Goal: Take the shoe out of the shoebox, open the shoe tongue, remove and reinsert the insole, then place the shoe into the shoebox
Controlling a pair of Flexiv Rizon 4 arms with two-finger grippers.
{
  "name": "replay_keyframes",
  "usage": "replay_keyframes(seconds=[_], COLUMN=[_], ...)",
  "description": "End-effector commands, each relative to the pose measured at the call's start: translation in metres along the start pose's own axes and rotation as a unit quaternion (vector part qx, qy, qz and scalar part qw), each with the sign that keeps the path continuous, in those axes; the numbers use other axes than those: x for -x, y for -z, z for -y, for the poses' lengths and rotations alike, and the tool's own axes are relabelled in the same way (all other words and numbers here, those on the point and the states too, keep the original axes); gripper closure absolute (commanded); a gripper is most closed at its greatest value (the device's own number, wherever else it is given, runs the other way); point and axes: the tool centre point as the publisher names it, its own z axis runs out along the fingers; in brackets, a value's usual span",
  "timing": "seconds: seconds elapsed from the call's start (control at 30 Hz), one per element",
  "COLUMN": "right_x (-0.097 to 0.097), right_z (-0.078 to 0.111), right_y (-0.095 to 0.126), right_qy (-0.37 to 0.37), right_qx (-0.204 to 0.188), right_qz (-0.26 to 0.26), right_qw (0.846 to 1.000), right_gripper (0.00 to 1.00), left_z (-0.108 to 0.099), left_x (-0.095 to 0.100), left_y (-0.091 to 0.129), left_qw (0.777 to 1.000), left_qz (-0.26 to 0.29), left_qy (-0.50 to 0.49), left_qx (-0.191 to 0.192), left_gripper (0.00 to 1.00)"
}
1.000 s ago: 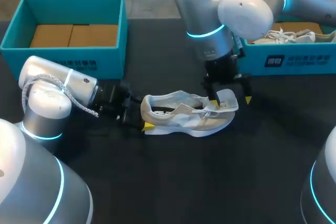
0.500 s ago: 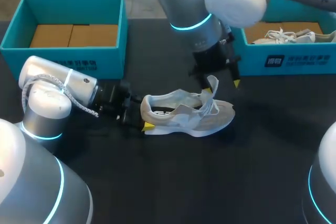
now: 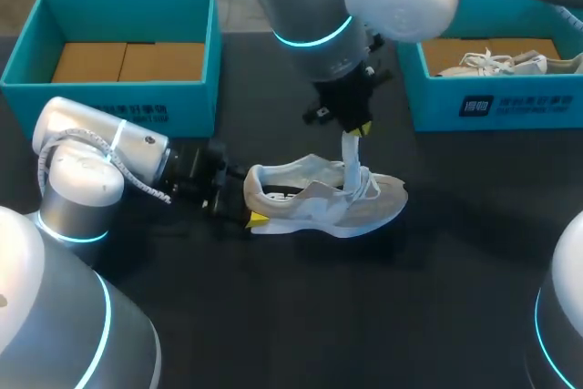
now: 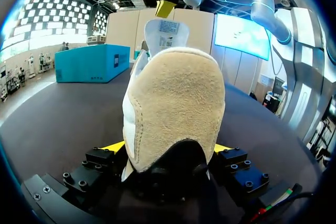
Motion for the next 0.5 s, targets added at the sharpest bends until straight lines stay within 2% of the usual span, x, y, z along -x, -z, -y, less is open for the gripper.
replay_keyframes(seconds=[0.03,0.17,0.2,0.5], right_x=[-0.007,-0.015,-0.017,-0.044], right_z=[-0.005,-0.008,-0.009,-0.016], right_y=[0.0,0.005,0.006,0.006], right_qy=[0.158,0.236,0.264,0.408], right_qx=[0.052,0.081,0.09,0.101], right_qz=[-0.033,-0.054,-0.064,-0.09], right_qw=[0.986,0.967,0.958,0.903], right_gripper=[1.0,1.0,1.0,1.0], left_z=[-0.002,-0.002,-0.002,-0.002], left_x=[-0.001,-0.001,-0.001,-0.001], left_y=[0.001,0.001,0.001,0.001], left_qw=[1.0,1.0,1.0,1.0], left_qz=[0.0,0.0,0.0,0.0], left_qy=[0.0,0.0,0.0,0.0], left_qx=[0.0,0.0,0.0,0.0], left_gripper=[1.0,1.0,1.0,1.0])
